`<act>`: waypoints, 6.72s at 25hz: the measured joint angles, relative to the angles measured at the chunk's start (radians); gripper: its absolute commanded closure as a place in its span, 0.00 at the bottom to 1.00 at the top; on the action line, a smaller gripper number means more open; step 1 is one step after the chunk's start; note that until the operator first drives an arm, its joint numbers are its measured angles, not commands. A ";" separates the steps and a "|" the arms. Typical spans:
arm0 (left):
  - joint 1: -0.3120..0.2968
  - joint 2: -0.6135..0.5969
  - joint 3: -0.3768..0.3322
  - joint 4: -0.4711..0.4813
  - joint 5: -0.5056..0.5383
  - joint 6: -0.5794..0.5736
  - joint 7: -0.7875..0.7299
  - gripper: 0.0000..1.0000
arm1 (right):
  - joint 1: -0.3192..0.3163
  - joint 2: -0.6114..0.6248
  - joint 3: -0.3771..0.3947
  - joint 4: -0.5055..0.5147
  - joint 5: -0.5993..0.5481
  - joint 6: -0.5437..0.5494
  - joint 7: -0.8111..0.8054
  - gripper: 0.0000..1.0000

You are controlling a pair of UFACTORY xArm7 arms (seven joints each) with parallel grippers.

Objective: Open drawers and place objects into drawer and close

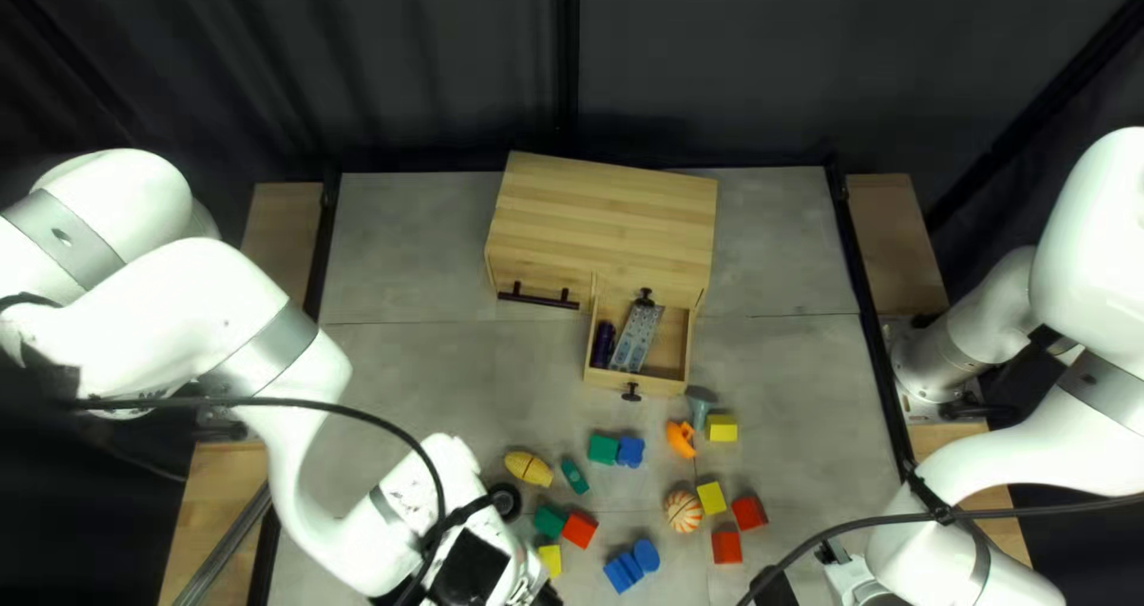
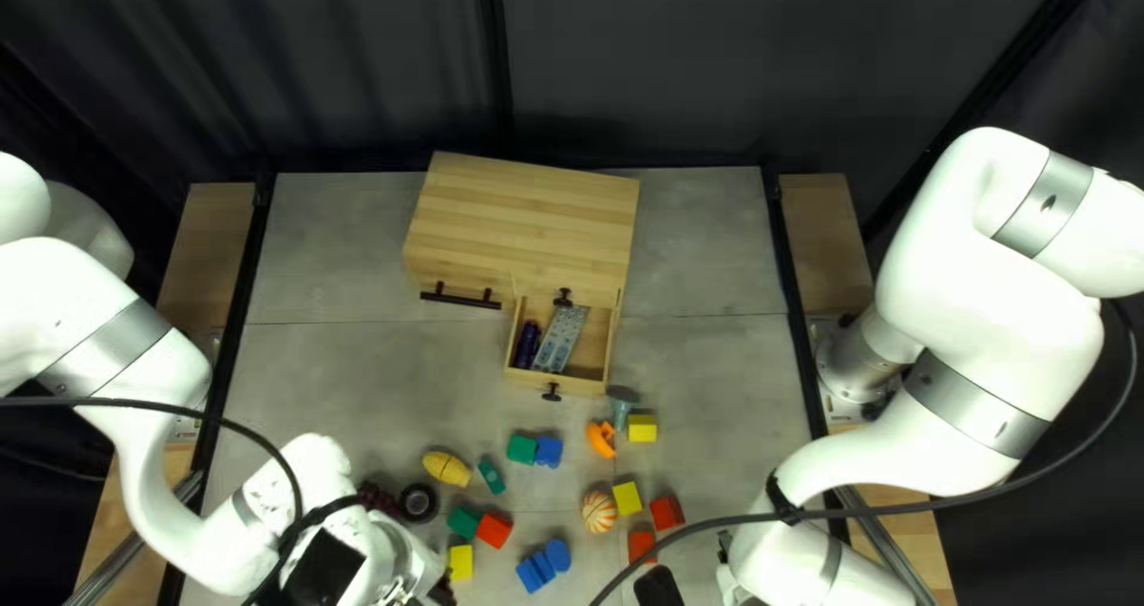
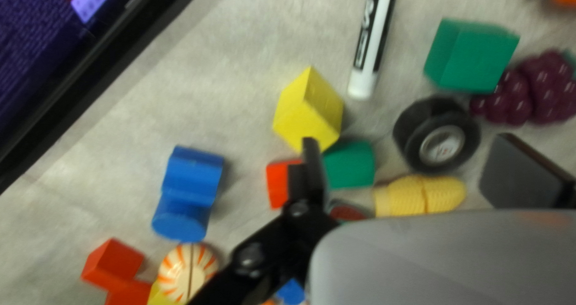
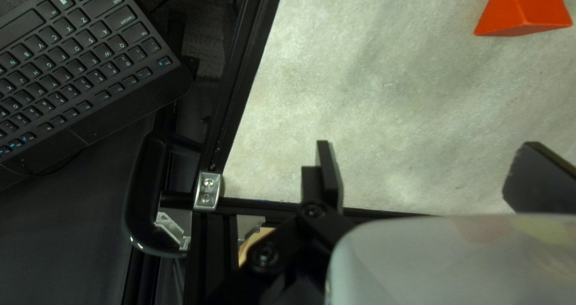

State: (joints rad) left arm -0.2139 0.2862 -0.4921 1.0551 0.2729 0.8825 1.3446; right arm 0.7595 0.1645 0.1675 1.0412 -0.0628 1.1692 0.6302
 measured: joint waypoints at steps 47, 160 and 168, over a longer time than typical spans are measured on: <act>-0.102 0.185 0.017 0.059 0.003 -0.048 -0.204 0.00 | 0.000 0.000 0.000 0.000 0.000 0.000 0.000 0.00; 0.466 0.140 0.239 0.282 -0.381 0.059 0.597 1.00 | 0.000 0.000 0.000 0.000 0.000 0.000 0.000 0.00; 0.481 0.144 0.249 0.289 -0.381 0.072 0.604 1.00 | 0.000 0.000 0.000 0.000 0.000 0.000 0.000 0.00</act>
State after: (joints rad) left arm 0.2666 0.4305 -0.2432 1.3436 -0.1078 0.9547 1.9485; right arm 0.7595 0.1645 0.1675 1.0412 -0.0628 1.1692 0.6302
